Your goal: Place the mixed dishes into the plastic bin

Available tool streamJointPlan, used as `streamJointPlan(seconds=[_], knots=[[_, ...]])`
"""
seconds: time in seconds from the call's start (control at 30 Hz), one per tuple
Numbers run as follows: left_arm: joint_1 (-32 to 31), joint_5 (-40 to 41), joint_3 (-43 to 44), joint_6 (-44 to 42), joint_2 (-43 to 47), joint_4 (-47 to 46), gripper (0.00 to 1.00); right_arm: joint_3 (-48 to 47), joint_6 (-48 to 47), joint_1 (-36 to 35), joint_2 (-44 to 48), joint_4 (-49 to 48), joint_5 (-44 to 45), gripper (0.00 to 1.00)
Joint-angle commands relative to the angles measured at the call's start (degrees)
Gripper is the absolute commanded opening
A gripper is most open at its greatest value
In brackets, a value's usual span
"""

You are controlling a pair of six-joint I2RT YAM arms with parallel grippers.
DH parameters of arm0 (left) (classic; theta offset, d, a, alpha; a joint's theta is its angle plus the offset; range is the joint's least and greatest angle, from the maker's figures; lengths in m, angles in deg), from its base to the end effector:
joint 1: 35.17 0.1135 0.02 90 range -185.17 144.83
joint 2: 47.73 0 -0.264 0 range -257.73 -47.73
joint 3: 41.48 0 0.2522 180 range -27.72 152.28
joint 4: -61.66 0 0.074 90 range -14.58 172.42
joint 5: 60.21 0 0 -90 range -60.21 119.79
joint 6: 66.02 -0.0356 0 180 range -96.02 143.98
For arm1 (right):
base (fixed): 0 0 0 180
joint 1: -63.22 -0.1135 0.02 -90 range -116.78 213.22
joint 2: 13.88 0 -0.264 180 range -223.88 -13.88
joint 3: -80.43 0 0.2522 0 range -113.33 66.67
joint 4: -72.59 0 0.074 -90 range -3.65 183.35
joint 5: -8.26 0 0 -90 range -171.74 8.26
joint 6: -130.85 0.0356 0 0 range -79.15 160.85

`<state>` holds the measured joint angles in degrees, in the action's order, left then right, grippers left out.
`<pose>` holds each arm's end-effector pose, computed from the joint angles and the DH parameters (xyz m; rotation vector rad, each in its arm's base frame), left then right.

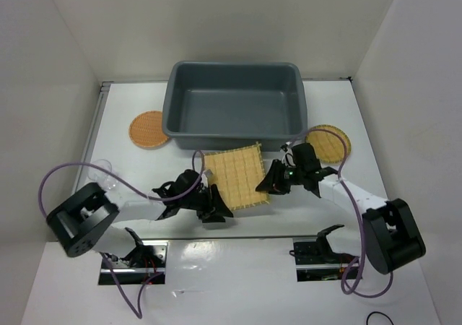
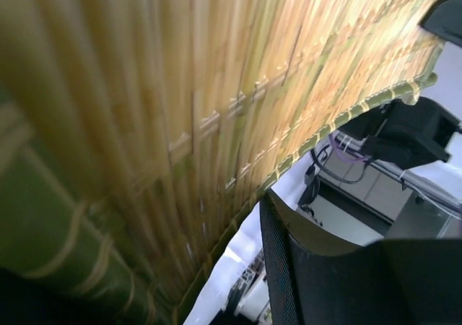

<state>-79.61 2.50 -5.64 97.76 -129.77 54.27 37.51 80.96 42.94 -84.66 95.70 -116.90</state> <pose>0.1602 -0.1799 0.1267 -0.3796 2.6885 -1.4448 0.2002 0.0958 0.1648 0.1606 2.6191 1.1789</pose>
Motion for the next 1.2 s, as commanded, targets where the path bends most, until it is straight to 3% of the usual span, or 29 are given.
streamJointPlan(seconds=[0.0,0.23,0.33,0.37,0.43,0.47,0.5,0.57,0.67,0.8,0.87,1.0,1.17], knots=[[-1.25,5.39,5.15,-2.94,9.68,4.43,0.00,-3.18,-3.90,-1.17,5.90,2.16,-1.83,0.00],[-1.26,15.84,5.43,-0.49,33.40,20.17,0.00,-5.02,-7.25,-0.65,18.65,3.57,-6.33,0.00],[-1.26,20.50,1.23,4.34,49.91,25.61,0.00,-6.16,-8.57,-0.12,22.52,4.36,-8.95,0.00],[-1.26,21.65,0.16,6.79,60.40,29.63,0.02,-6.16,-9.26,0.75,23.14,4.37,-9.75,0.00],[-1.26,24.37,-1.25,9.44,72.31,38.83,0.03,-8.00,-9.97,1.38,24.37,5.07,-10.98,0.00],[-1.26,27.00,-2.04,10.76,85.08,42.21,0.03,-8.53,-9.97,1.98,24.38,5.07,-12.99,0.00],[-1.26,27.98,-2.05,13.90,89.55,45.46,0.03,-9.15,-8.84,1.99,24.38,4.20,-14.31,0.00],[-1.26,24.50,3.64,7.38,78.87,49.71,0.02,-10.99,-7.43,2.51,22.98,2.01,-16.16,0.00],[-0.55,21.05,3.59,4.53,72.20,41.47,0.02,-11.53,-6.19,3.04,21.05,0.15,-16.79,0.00],[-0.55,26.56,-0.46,10.31,78.76,40.56,0.01,-11.53,-6.71,3.57,21.04,1.90,-16.26,0.00],[-0.55,28.42,-2.82,12.70,88.95,44.86,0.01,-11.53,-7.59,4.10,21.04,3.48,-15.56,0.00],[-0.03,26.85,1.03,9.01,81.17,50.59,0.00,-10.92,-8.39,4.80,21.56,5.77,-13.80,0.00],[-0.03,29.83,3.39,11.64,81.17,60.76,0.00,-8.27,-7.77,5.95,21.56,7.53,-10.73,0.00]])
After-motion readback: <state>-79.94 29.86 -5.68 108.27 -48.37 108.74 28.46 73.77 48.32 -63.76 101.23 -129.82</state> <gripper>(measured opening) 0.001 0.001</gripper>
